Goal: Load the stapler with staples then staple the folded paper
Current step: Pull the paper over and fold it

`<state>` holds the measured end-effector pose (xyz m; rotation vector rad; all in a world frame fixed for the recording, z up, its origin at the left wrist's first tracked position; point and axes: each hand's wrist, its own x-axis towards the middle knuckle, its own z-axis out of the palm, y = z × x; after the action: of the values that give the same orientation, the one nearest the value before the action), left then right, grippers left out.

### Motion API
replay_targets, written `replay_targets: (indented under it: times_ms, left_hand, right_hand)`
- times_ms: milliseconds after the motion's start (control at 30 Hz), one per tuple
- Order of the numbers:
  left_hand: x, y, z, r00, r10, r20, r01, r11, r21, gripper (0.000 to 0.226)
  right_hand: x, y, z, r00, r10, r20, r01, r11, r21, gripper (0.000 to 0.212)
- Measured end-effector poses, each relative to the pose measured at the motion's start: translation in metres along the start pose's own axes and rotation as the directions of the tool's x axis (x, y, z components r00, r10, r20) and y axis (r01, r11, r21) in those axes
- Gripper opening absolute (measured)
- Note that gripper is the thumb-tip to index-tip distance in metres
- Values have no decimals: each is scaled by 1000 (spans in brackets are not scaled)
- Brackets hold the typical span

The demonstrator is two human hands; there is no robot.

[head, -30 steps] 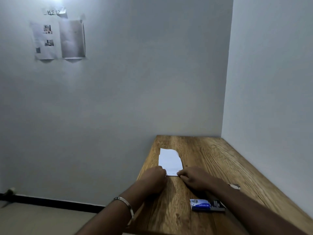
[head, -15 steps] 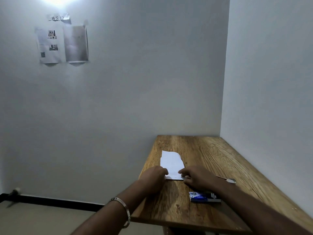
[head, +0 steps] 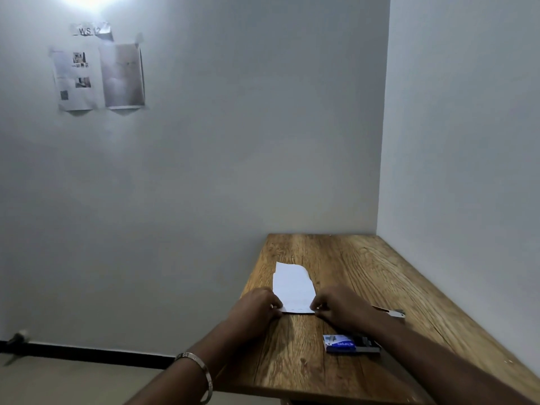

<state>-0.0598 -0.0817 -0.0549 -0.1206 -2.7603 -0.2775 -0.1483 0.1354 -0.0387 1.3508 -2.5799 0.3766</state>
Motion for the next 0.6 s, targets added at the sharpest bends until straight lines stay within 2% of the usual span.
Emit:
replay_targets:
  times_ms: [267,600]
  left_hand:
    - [0,-1,-3,1000,11,-1,-11,999,44,26]
    - [9,-2,-1,990,-117,-75,116,993,-17,24]
  right_hand:
    - [1,6,-2,1000,-11,-10,11,1000,26,26]
    - [9,5,2,989,109,-100,-101,991,89,21]
